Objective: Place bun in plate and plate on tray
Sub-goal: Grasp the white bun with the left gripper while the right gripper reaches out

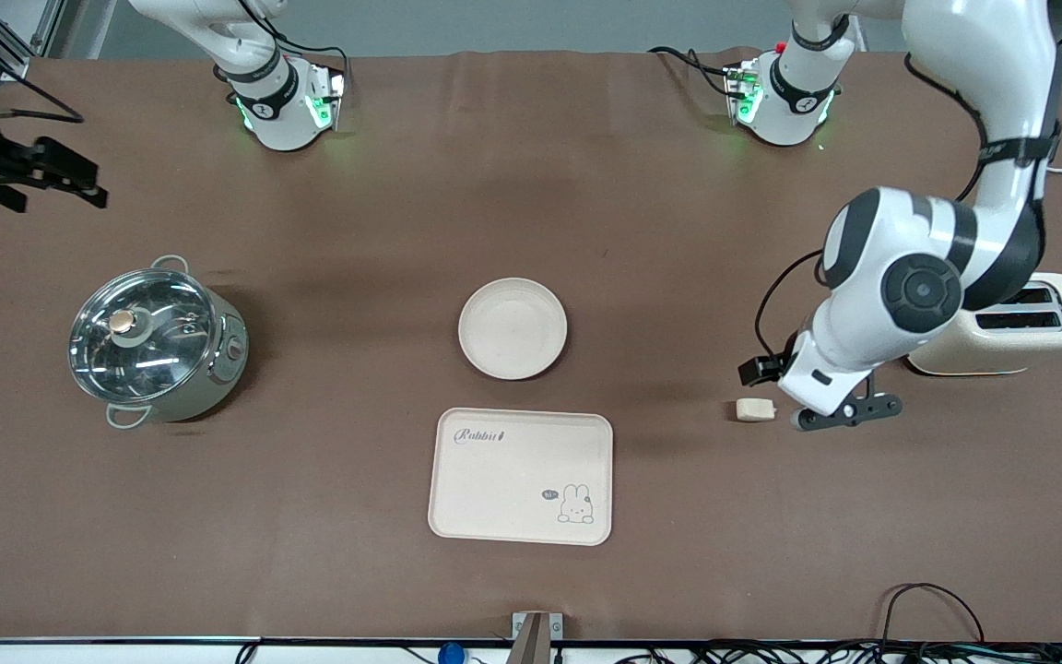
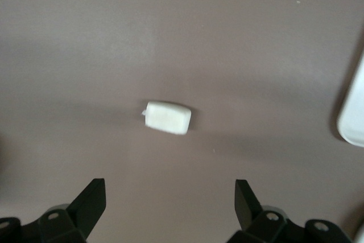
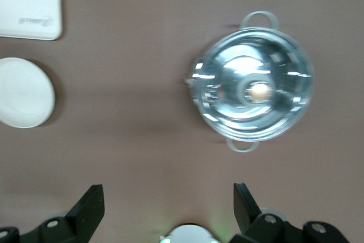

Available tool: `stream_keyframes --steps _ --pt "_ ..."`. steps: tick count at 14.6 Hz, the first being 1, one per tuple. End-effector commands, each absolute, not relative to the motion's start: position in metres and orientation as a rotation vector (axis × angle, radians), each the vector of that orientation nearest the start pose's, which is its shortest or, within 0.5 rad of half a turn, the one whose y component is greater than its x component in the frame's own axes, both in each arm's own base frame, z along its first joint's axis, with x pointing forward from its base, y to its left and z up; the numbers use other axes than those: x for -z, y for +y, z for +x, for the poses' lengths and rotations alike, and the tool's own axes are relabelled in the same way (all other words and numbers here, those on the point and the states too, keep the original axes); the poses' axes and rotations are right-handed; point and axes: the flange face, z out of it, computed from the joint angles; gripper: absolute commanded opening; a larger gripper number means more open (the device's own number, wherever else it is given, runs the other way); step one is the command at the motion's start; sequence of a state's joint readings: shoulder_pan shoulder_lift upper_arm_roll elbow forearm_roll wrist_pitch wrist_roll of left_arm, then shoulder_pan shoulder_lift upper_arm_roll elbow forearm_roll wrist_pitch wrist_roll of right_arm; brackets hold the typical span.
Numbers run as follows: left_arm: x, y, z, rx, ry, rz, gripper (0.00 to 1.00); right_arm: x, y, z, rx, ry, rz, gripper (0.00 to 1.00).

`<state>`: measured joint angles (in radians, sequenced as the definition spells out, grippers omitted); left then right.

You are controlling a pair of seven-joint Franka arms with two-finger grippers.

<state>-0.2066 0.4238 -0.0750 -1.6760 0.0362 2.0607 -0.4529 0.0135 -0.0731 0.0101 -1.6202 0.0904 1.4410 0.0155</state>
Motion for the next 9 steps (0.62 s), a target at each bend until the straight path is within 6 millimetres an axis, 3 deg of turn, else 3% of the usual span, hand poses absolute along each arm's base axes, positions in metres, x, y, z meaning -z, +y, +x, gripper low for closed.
stream_keyframes --steps 1,4,6,9 --pt "-0.323 -0.171 0.635 -0.013 -0.254 -3.114 1.00 -0.580 0.037 0.528 -0.165 0.110 -2.957 1.00" --pt "-0.273 -0.171 0.636 -0.059 -0.250 -3.111 1.00 -0.523 0.065 0.531 -0.136 0.115 -2.947 1.00" --pt "-0.247 -0.169 0.636 -0.068 -0.235 -3.114 1.00 -0.471 0.088 0.530 -0.112 0.206 -2.858 1.00" --pt "-0.209 -0.164 0.637 -0.055 -0.204 -3.101 1.00 -0.383 0.157 0.523 -0.038 0.245 -2.856 1.00"
